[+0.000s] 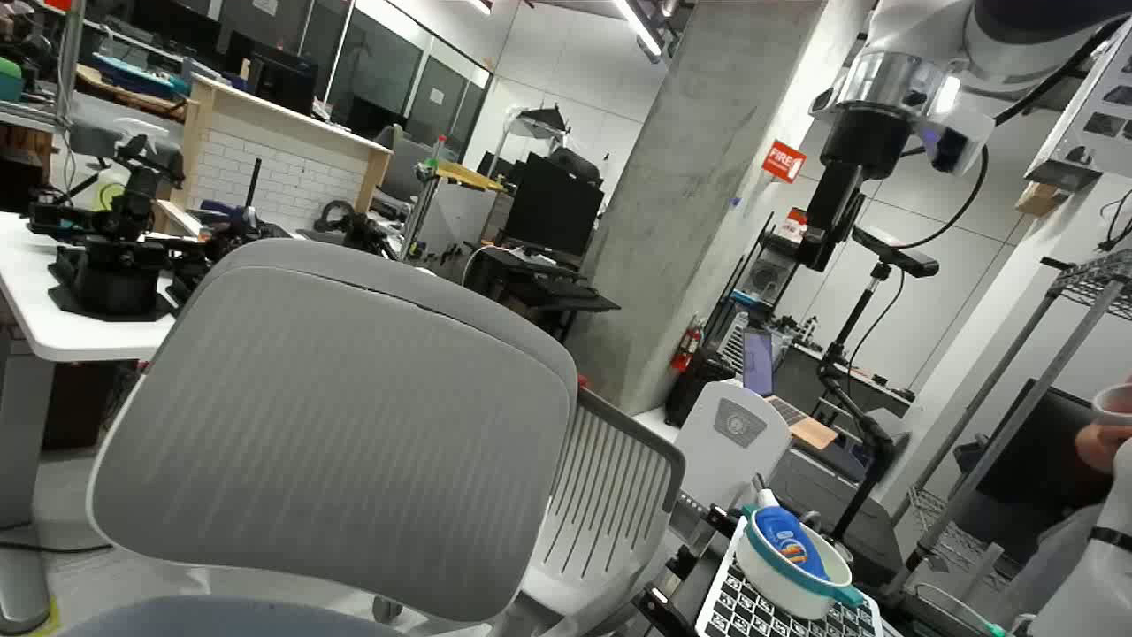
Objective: Move the orange towel to the backrest of the left chair, then move it to the backrest of the right chair
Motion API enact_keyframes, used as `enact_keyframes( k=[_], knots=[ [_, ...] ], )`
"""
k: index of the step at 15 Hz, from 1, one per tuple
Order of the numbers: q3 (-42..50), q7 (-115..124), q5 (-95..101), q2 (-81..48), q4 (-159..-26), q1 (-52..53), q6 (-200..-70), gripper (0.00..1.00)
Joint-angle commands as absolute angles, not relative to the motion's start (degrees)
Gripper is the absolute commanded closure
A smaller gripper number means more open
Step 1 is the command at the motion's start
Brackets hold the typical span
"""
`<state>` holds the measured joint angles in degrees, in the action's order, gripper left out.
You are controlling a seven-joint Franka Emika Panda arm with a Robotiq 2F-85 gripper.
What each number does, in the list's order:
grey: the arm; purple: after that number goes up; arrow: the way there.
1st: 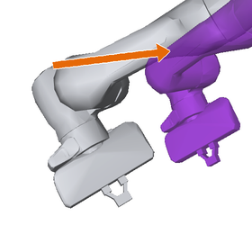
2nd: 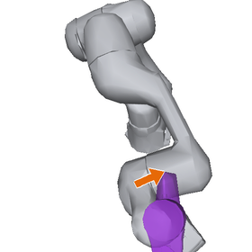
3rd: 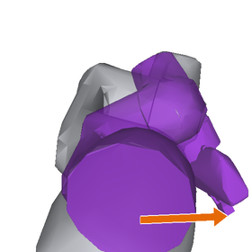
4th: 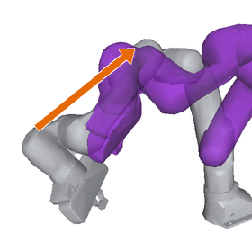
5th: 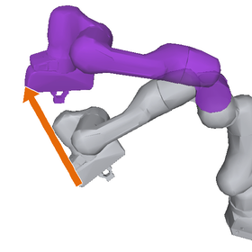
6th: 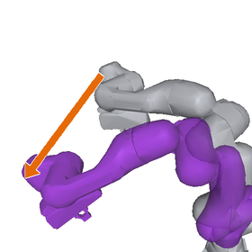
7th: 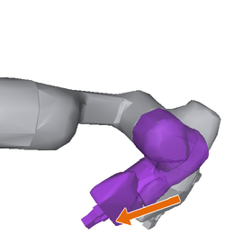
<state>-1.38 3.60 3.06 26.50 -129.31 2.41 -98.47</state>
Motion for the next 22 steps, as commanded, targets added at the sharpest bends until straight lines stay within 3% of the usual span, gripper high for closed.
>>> enact_keyframes(
  k=[1, 19, 22],
  knots=[
    [-1.78, 3.45, 2.87, 26.49, -129.10, 1.94, -98.35, 0.00],
    [-1.78, 3.45, 2.87, 26.55, -128.90, 1.93, -98.34, 0.00],
    [-0.79, 1.16, 2.83, 21.21, -124.01, 1.87, -100.82, 0.00]
  ],
)
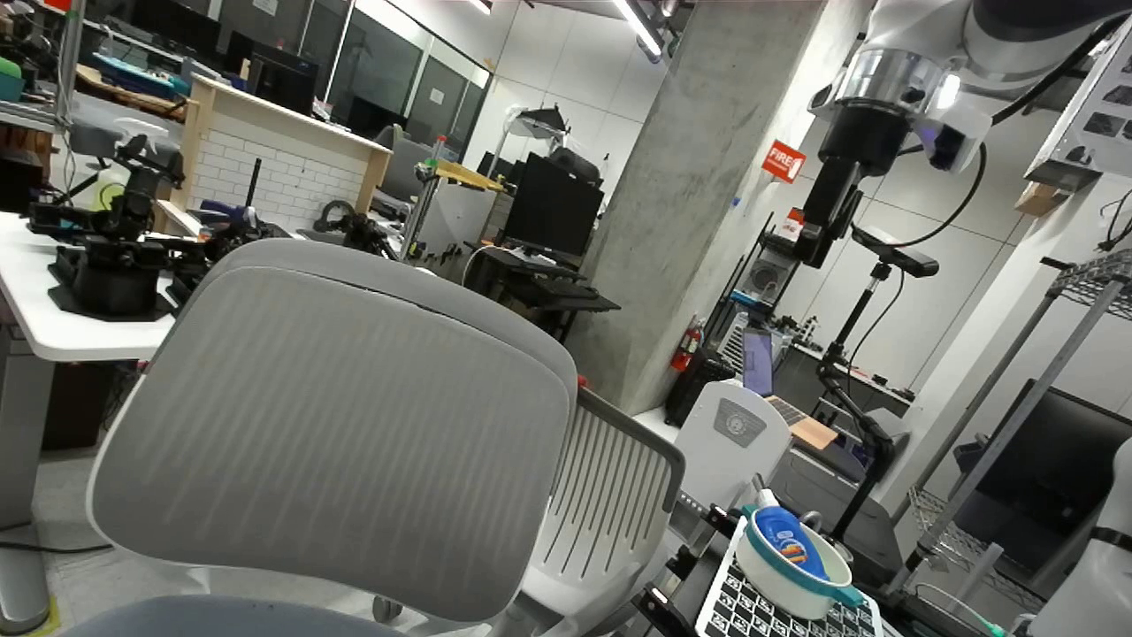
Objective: Move the orange towel to the backrest of the left chair, then move it to the backrest of the right chair
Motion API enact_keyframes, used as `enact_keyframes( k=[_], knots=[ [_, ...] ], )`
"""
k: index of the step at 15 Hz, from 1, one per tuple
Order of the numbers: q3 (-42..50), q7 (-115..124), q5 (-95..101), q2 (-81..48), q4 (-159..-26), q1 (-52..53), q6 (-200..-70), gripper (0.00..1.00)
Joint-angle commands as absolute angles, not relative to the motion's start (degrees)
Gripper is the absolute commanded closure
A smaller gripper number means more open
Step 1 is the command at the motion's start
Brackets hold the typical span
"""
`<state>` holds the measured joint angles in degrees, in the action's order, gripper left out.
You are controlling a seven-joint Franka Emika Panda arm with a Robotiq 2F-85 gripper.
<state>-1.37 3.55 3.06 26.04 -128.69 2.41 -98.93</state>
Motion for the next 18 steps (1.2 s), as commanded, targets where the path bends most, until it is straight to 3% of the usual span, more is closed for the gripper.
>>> enact_keyframes(
  k=[1, 9, 18],
  knots=[
    [-0.39, 0.25, 3.00, 19.07, -122.24, 1.75, -103.00, 0.00],
    [1.46, 2.03, 0.48, -2.42, -109.65, 0.30, -122.40, 0.00],
    [2.16, 17.69, -0.13, -22.56, -98.59, 1.65, -125.86, 0.00]
  ],
)
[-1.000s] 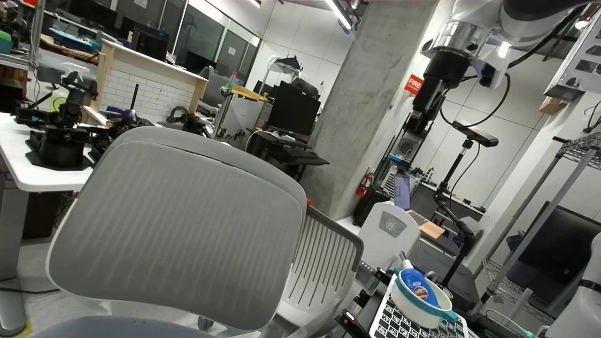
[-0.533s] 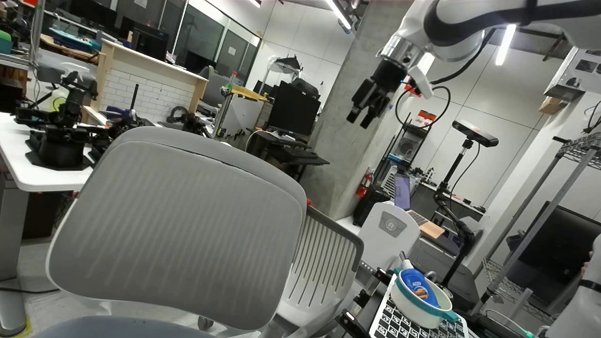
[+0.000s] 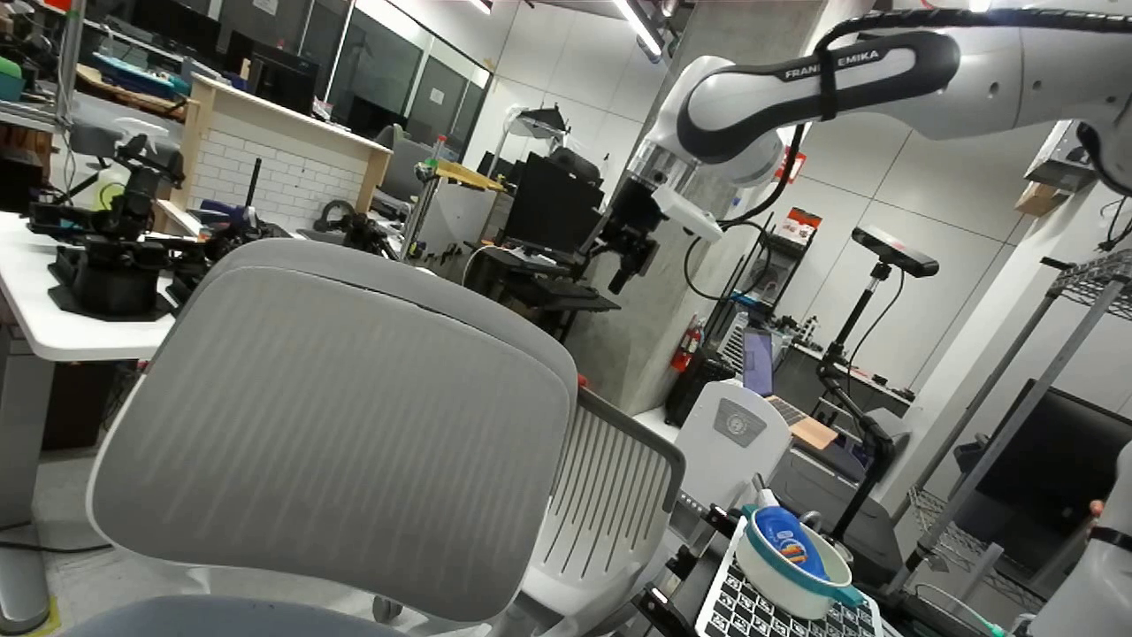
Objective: Move the orange towel to the backrest of the left chair, then move it to the backrest of the right chair
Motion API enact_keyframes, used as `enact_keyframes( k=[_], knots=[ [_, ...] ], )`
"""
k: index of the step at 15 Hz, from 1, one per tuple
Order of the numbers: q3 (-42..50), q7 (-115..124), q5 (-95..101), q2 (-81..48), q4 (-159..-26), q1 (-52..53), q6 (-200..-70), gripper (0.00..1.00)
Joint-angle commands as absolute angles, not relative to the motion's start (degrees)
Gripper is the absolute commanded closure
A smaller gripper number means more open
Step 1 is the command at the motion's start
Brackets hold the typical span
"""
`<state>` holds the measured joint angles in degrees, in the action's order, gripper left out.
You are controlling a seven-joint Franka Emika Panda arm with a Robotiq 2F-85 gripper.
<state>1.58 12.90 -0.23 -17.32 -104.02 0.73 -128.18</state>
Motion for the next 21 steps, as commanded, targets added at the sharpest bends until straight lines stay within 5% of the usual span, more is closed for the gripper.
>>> enact_keyframes(
  k=[1, 14, 16, 21],
  knots=[
    [2.31, 19.55, 0.45, -23.58, -98.41, 2.27, -125.32, 0.00],
    [4.54, 25.03, 2.10, -35.61, -92.72, 5.10, -123.98, 0.00],
    [5.02, 24.98, 2.11, -36.68, -91.60, 5.06, -123.23, 0.26],
    [5.52, 24.55, 2.18, -37.48, -90.03, 4.99, -121.83, 0.65]
  ],
)
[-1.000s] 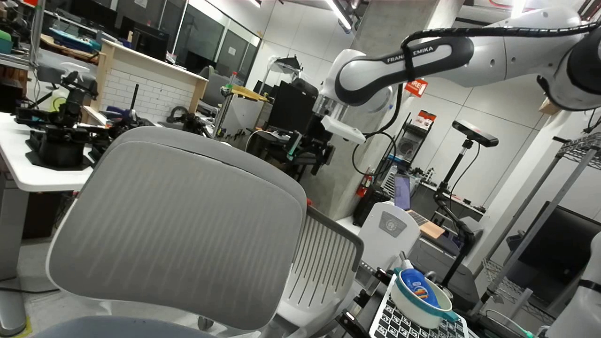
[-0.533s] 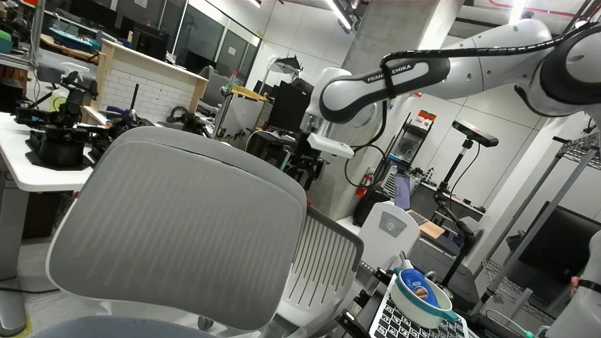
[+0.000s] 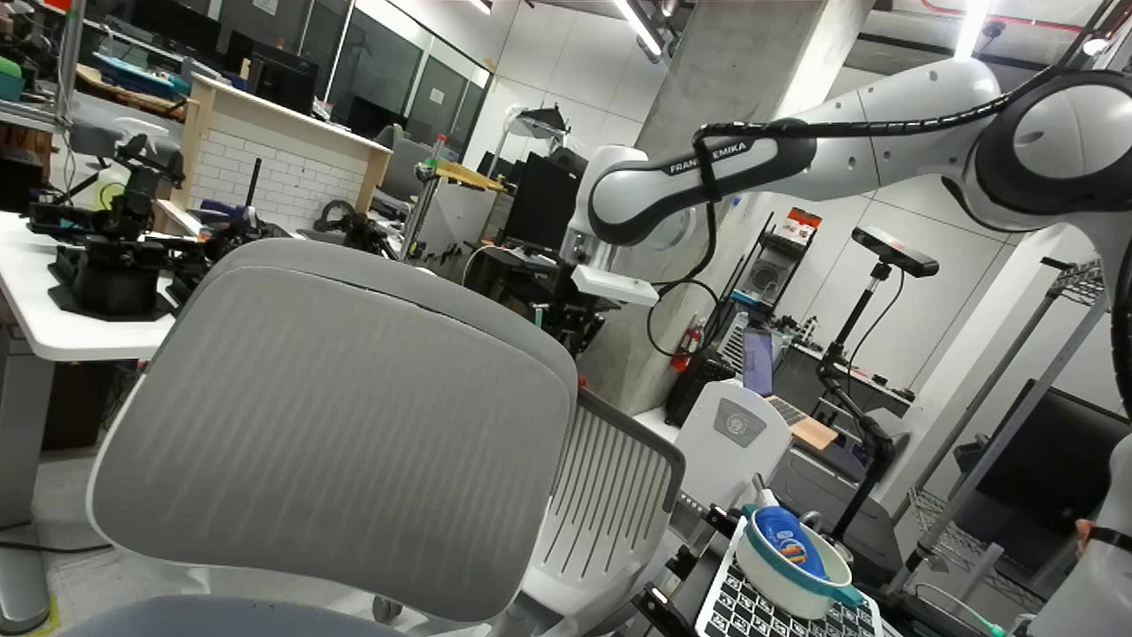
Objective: Move the orange towel to the backrest of the left chair, then move it to the backrest of the right chair
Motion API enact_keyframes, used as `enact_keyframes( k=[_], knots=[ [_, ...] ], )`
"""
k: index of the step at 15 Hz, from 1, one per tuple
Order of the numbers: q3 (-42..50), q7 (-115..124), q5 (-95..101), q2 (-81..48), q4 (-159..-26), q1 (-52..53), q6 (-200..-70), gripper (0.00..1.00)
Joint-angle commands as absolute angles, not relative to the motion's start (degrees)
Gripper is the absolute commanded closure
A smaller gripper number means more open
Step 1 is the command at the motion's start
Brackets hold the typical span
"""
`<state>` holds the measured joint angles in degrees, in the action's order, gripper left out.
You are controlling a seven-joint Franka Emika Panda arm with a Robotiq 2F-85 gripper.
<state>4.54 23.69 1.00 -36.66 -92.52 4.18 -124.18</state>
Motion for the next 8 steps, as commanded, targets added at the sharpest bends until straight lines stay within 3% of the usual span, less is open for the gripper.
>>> enact_keyframes(
  k=[1, 5, 8],
  knots=[
    [5.50, 24.39, 2.17, -37.16, -90.06, 4.95, -121.51, 0.73],
    [5.35, 23.77, 2.34, -34.94, -89.58, 5.07, -120.37, 0.98],
    [5.35, 23.51, 3.28, -32.22, -89.94, 5.24, -119.91, 0.96]
  ],
)
